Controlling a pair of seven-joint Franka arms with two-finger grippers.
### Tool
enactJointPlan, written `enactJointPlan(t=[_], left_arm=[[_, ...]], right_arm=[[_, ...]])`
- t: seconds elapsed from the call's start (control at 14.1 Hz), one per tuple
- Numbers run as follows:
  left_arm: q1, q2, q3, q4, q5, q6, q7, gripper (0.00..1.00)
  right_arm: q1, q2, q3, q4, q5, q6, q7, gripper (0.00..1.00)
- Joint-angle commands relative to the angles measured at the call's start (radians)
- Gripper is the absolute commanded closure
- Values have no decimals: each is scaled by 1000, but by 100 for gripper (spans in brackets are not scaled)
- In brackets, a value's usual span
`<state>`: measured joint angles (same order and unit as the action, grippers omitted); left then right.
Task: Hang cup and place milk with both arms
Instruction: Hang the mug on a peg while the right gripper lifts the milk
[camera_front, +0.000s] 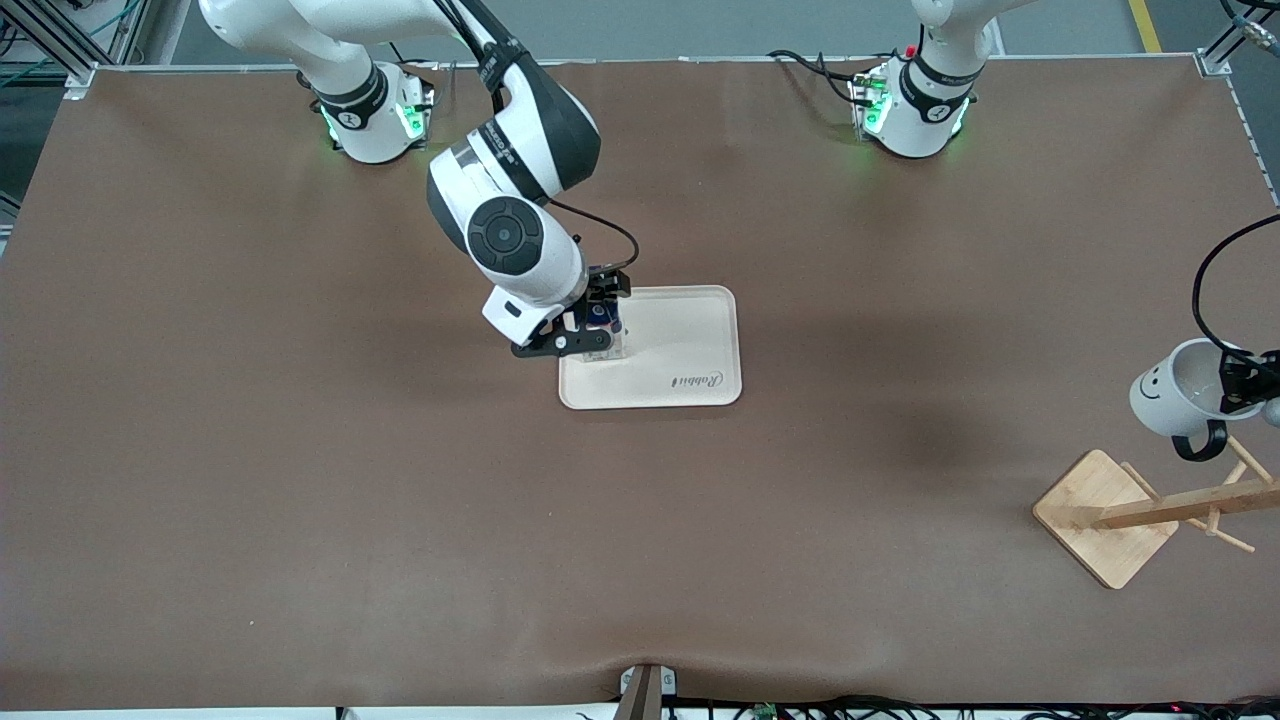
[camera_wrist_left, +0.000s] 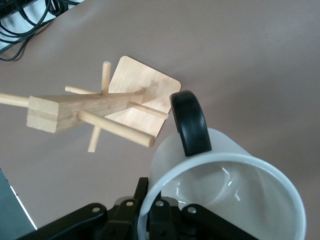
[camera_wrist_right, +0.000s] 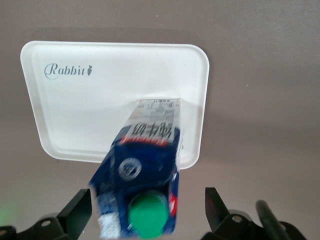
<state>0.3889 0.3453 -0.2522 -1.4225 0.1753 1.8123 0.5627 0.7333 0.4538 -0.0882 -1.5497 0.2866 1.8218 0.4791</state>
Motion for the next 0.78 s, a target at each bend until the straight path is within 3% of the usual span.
enactJointPlan(t=[0.0,0.71], left_arm=[[25,15,-9,24,3,4,40,100],[76,58,-9,25,4,96,155,100]], right_arm=[[-3,-10,-5,39,6,-70,-14,0],[43,31,-4,37,-3,-59,-45,0]])
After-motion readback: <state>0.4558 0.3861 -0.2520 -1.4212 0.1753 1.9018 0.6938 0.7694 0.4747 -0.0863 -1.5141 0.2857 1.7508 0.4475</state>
